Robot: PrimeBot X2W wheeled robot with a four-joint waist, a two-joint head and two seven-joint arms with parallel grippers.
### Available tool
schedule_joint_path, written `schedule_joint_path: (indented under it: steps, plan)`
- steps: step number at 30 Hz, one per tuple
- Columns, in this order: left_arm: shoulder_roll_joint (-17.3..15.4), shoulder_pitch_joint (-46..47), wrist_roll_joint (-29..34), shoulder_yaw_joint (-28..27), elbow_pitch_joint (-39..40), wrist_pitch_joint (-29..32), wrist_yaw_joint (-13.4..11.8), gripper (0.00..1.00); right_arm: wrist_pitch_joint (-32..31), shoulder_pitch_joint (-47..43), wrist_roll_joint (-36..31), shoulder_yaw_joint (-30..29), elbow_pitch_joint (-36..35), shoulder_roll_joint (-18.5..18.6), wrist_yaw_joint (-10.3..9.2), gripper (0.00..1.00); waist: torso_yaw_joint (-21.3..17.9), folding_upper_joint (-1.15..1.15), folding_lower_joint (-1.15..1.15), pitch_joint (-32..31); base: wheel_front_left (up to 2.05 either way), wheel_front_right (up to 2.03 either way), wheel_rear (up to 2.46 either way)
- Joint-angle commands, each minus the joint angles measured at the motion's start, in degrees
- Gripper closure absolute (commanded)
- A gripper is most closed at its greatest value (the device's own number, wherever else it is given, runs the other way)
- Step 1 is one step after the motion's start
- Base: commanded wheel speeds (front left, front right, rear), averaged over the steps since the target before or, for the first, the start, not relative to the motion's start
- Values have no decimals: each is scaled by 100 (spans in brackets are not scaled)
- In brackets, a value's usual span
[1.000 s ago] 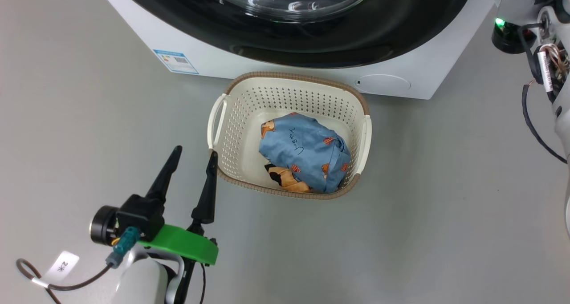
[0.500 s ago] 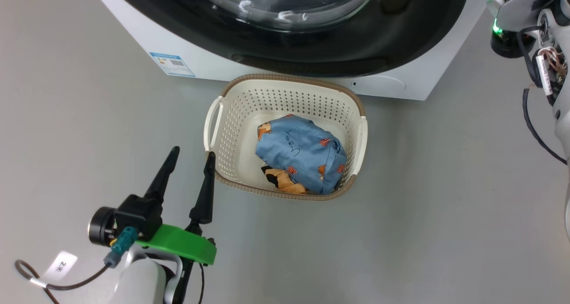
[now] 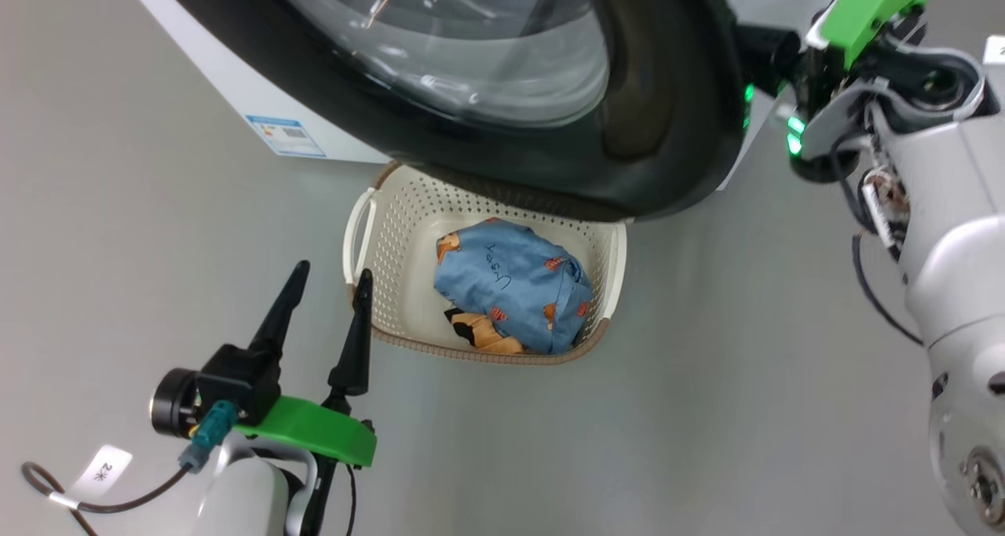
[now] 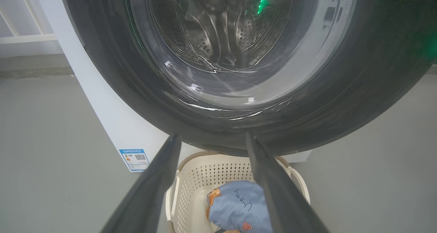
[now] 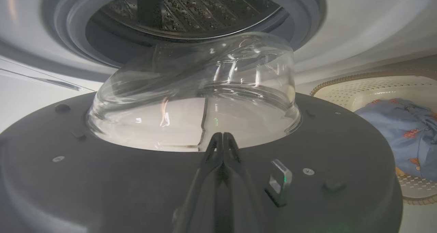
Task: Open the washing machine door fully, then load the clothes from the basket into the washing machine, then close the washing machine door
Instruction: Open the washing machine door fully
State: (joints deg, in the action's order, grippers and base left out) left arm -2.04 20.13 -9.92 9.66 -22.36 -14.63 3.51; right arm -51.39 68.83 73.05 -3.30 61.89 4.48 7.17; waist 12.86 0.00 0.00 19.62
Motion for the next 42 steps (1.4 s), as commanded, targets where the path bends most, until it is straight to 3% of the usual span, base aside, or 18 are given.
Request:
schedule_joint_path:
  steps: [1,9,15,23,42]
  plan:
    - [-99,-18,76,-195,87,-37,7,0,-91,-70,102,94,-254,-138,32,100,-35,0,0,-37,0,0,0]
    - [-93,-135,108,-209,48,-37,16,0,-716,-785,554,359,-1112,-157,32,100,-78,0,0,-208,0,0,0]
    - [-91,-234,126,-240,-23,-37,7,0,-866,-1441,1170,959,-1756,-159,32,100,-81,0,0,-400,0,0,0]
    - [-90,-340,171,-284,-95,-37,3,0,-602,-2144,2007,1979,-2381,-159,32,100,-65,0,0,-604,0,0,0]
    - [-88,-418,188,-319,-211,-37,-14,0,310,-2792,3581,3756,-2828,-160,32,100,33,0,0,-887,0,0,0]
